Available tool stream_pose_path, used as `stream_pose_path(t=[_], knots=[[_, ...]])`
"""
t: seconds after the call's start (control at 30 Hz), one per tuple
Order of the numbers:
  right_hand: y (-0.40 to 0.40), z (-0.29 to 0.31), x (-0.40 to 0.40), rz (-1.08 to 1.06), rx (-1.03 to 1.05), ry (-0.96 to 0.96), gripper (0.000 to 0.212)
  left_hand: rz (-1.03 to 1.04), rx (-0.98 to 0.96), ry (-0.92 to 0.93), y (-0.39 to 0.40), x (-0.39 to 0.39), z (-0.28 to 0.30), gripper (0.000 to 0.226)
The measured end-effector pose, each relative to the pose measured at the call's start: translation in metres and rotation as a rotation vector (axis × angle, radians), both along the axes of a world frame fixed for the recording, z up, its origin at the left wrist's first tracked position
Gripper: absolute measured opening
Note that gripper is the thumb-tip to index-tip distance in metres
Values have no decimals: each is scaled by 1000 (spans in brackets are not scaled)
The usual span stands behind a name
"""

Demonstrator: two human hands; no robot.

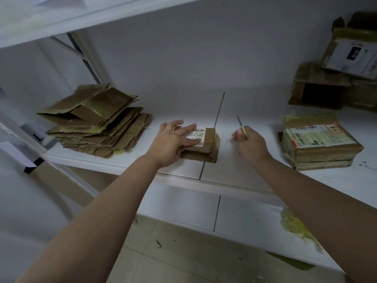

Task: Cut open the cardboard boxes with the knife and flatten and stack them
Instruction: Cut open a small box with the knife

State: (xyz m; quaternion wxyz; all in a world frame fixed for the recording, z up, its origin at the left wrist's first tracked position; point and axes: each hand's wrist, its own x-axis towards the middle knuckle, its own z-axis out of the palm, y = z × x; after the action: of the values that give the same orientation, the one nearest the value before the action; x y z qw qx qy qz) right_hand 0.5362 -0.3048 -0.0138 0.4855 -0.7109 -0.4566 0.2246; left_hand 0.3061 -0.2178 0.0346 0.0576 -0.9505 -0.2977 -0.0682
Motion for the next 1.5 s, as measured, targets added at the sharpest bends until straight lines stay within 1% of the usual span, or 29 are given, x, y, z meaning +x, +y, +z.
stream_pose_path(t=[0.07,0.13,0.17,0.23,0.3,0.33,0.37,0.4,0.47,0.5,0.53,0.57,0.63,0.67,0.7,0.77,0.83,0.9,1.0,1.27,1.4,1.5], knots=[[3,7,-6,88,-16,69,31,17,-39,-16,2,2,-1,54],[8,15,-14,164,-65,111,35,105,-180,-43,-4,8,1,59],[10,19,-18,197,-90,132,36,152,-269,-89,-8,11,1,61],[15,23,-25,248,-134,163,36,251,-398,-206,-14,19,1,50],[19,24,-29,257,-162,183,35,347,-386,-303,-14,27,-2,39],[20,23,-31,259,-166,204,34,404,-355,-362,-13,30,-4,39],[21,24,-33,274,-171,228,32,476,-338,-435,-11,35,-6,44],[20,24,-36,310,-183,256,31,566,-346,-510,-9,39,-7,54],[17,22,-43,405,-226,307,26,811,-435,-590,-6,47,-8,79],[16,21,-46,429,-243,312,24,914,-477,-555,-3,49,-11,89],[16,19,-47,420,-251,296,23,966,-524,-496,-1,49,-14,95],[17,17,-46,379,-253,260,23,960,-594,-462,3,48,-16,95],[22,11,-36,252,-260,183,24,832,-735,-439,2,45,-14,88],[24,8,-30,199,-266,187,23,757,-751,-398,2,43,-13,85],[25,5,-24,167,-277,206,20,691,-722,-323,4,41,-13,81],[25,2,-16,162,-311,224,17,615,-556,-149,10,38,-12,70],[22,1,-14,194,-307,192,14,565,-432,-47,13,34,-13,60],[19,2,-16,194,-254,165,15,512,-441,-64,16,30,-19,55],[22,-1,-21,163,-213,149,18,485,-474,-124,19,25,-27,52],[44,-5,-43,134,-241,216,28,480,-457,-158,16,22,-34,50],[51,-8,-48,109,-247,263,26,493,-457,-145,15,22,-35,50],[58,-9,-52,96,-265,259,25,495,-453,-136,13,23,-35,50]])
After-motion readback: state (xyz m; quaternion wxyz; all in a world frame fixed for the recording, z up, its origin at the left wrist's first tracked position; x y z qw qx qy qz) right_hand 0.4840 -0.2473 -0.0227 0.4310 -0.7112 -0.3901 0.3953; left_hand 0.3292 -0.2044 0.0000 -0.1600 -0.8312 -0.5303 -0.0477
